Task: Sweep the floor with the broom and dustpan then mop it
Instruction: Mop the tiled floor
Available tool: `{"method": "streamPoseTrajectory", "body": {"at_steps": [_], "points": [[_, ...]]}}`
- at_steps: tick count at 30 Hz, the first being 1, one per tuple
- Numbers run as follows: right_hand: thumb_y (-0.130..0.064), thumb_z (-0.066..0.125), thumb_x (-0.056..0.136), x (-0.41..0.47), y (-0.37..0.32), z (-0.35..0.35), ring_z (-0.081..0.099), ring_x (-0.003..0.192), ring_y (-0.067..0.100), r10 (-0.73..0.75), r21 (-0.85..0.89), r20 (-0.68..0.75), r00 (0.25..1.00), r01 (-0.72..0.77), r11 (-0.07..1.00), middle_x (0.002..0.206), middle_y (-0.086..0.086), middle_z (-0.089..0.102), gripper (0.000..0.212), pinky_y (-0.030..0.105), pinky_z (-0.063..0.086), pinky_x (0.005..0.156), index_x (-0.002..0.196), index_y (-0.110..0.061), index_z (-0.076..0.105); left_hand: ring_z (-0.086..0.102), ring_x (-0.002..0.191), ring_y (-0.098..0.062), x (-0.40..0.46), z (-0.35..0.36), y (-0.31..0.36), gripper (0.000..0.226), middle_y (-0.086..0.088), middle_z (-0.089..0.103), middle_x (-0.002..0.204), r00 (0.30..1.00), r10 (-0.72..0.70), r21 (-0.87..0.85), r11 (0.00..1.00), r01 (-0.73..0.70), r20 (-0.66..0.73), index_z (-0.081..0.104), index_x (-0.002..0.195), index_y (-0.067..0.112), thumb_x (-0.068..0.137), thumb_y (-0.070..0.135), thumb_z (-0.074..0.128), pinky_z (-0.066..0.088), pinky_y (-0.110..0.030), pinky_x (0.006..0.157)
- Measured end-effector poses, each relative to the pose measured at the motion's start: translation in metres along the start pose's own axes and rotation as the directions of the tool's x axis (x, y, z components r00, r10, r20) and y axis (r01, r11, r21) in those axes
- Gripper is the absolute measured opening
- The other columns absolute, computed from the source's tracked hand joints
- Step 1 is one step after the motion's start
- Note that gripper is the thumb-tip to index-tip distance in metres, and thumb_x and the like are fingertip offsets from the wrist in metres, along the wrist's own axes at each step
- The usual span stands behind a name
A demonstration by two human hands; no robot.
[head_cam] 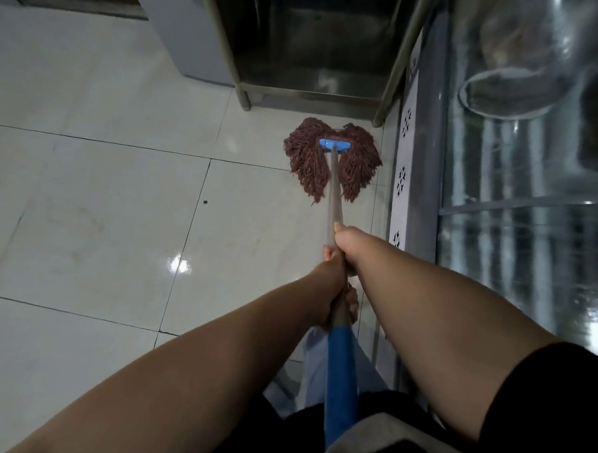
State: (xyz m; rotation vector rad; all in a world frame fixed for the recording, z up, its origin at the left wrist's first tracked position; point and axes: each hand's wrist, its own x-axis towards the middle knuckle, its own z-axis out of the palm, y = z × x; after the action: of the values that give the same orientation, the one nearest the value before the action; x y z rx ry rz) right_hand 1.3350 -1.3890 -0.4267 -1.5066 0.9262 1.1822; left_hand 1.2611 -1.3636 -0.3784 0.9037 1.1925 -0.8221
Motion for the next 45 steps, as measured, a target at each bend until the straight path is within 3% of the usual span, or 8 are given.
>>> {"method": "streamPoseTrajectory", "body": {"at_steps": [3,12,16,23,29,37,42,45], "points": [[-0.044,0.037,0.099,0.012,-0.038,0.0,0.044,0.045,0.009,0.024,-0.017,-0.011,1.0,-0.025,1.0,0.062,0.002,0.046,0.037,0.018,0.038,0.04,0.09,-0.008,0.044,0.033,0.022,-0.01,-0.002,0.007,0.04,0.062,0.001,0.035,0.036,0.999,-0.03,0.032,0.999,0.031,-0.038,0.045,0.062,0.013,0.089,0.067,0.032,0.034,-0.008,0.034],[-0.04,0.039,0.099,0.014,-0.07,0.03,0.039,0.014,0.013,0.061,-0.084,-0.003,0.998,-0.061,0.995,0.056,0.002,0.046,0.047,0.022,0.035,0.043,0.066,-0.006,0.035,0.033,0.023,-0.006,-0.008,-0.023,0.07,0.057,0.002,0.037,0.035,0.999,0.039,0.037,0.999,-0.038,-0.03,0.042,0.062,0.012,0.087,0.063,0.043,0.033,-0.008,0.032],[-0.041,0.042,0.097,-0.001,-0.053,0.061,0.042,0.014,0.014,0.057,-0.035,0.041,0.998,-0.055,0.998,0.034,0.006,0.05,0.042,0.011,0.036,0.025,0.071,-0.008,0.041,0.028,0.019,-0.002,-0.028,-0.057,0.06,0.057,0.006,0.032,0.028,0.997,0.067,0.002,0.998,-0.067,-0.03,0.035,0.061,0.015,0.091,0.063,0.036,0.024,-0.005,0.028],[-0.028,0.035,0.098,-0.052,0.046,0.132,0.036,0.01,0.014,0.027,-0.186,0.072,0.997,-0.014,0.982,0.02,0.006,0.04,0.041,0.018,0.035,0.021,0.066,-0.003,0.04,0.033,0.02,-0.004,-0.069,-0.149,-0.039,0.059,0.005,0.038,0.031,0.999,0.049,-0.082,0.995,-0.049,-0.007,0.041,0.061,0.011,0.091,0.063,0.036,0.028,-0.007,0.026],[-0.027,0.035,0.098,-0.087,0.157,0.196,0.038,0.011,0.014,0.086,-0.302,0.134,0.987,-0.042,0.952,0.053,0.007,0.05,0.041,0.022,0.039,0.022,0.067,-0.002,0.04,0.032,0.019,-0.003,-0.102,-0.223,-0.144,0.053,0.004,0.038,0.031,0.997,0.027,-0.22,0.975,-0.041,-0.066,0.039,0.069,0.012,0.092,0.06,0.039,0.026,-0.008,0.024],[-0.025,0.034,0.099,-0.115,0.261,0.257,0.044,0.016,0.014,0.164,-0.467,0.29,0.943,-0.01,0.884,0.062,0.009,0.05,0.031,0.018,0.043,0.027,0.078,-0.002,0.041,0.033,0.02,-0.004,-0.128,-0.284,-0.247,0.052,0.003,0.039,0.032,0.983,0.012,-0.409,0.908,-0.088,-0.185,0.041,0.072,0.009,0.093,0.057,0.04,0.027,-0.007,0.026],[-0.043,0.033,0.1,-0.13,0.255,0.27,0.058,0.063,0.021,-0.023,-0.424,0.465,0.885,0.245,0.872,0.075,0.006,0.055,0.035,0.037,0.053,0.059,0.102,-0.011,0.043,0.041,0.024,-0.008,-0.146,-0.303,-0.239,0.047,-0.002,0.042,0.037,0.962,0.204,-0.568,0.776,-0.273,-0.182,0.049,0.078,0.011,0.1,0.045,0.024,0.038,-0.01,0.03],[-0.047,0.028,0.099,-0.134,0.216,0.263,0.054,0.061,0.017,-0.247,-0.438,0.555,0.794,0.531,0.725,0.081,0.004,0.053,0.037,0.033,0.052,0.061,0.123,-0.022,0.042,0.047,0.031,-0.013,-0.159,-0.302,-0.207,0.047,-0.006,0.05,0.043,0.9,0.365,-0.595,0.678,-0.432,-0.239,0.052,0.08,0.009,0.1,0.042,0.025,0.044,-0.013,0.04]]}}
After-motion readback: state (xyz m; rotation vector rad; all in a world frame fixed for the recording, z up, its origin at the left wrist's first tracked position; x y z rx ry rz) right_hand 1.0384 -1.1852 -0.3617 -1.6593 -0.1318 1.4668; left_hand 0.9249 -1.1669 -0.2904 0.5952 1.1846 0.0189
